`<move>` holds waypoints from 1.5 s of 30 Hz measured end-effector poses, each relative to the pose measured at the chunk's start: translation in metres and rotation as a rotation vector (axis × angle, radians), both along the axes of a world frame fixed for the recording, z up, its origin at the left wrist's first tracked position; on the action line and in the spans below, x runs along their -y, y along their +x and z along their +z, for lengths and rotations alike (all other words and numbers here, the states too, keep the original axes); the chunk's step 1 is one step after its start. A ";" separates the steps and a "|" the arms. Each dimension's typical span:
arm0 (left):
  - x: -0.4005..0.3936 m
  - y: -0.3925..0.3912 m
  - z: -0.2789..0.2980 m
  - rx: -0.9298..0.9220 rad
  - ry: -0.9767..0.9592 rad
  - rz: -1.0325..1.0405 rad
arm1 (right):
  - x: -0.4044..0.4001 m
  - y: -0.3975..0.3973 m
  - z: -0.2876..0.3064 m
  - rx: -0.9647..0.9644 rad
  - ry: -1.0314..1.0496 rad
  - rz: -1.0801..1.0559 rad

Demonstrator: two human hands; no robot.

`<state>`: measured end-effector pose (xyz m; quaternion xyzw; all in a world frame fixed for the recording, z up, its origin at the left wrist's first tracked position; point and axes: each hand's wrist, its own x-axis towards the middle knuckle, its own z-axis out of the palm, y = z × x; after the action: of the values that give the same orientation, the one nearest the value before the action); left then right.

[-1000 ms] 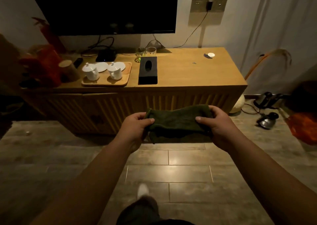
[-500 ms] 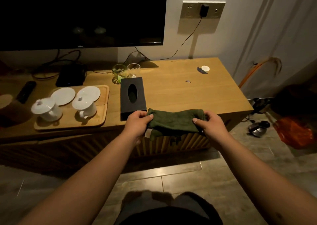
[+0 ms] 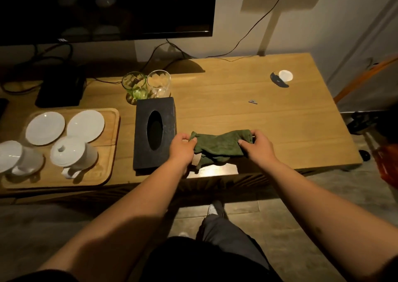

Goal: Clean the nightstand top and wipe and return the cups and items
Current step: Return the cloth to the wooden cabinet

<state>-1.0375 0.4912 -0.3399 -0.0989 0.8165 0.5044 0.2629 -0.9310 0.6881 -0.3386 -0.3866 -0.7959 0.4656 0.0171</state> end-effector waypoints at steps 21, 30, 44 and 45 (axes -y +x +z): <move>-0.077 -0.039 0.028 -0.464 -0.437 -0.733 | -0.060 -0.017 0.002 0.262 0.388 0.139; -0.126 -0.044 0.084 -0.877 -0.398 -1.216 | -0.059 0.037 0.053 0.408 0.586 -0.087; -0.145 0.108 0.150 -1.245 0.085 -1.835 | 0.094 0.233 0.129 0.598 0.617 -0.853; -0.143 0.126 0.155 -1.264 0.129 -1.881 | 0.107 0.248 0.132 0.621 0.604 -0.905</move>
<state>-0.9113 0.6346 -0.1854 0.8400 0.5254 0.1074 0.0828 -0.6833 0.5813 -0.2063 -0.7806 -0.6177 0.0327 0.0891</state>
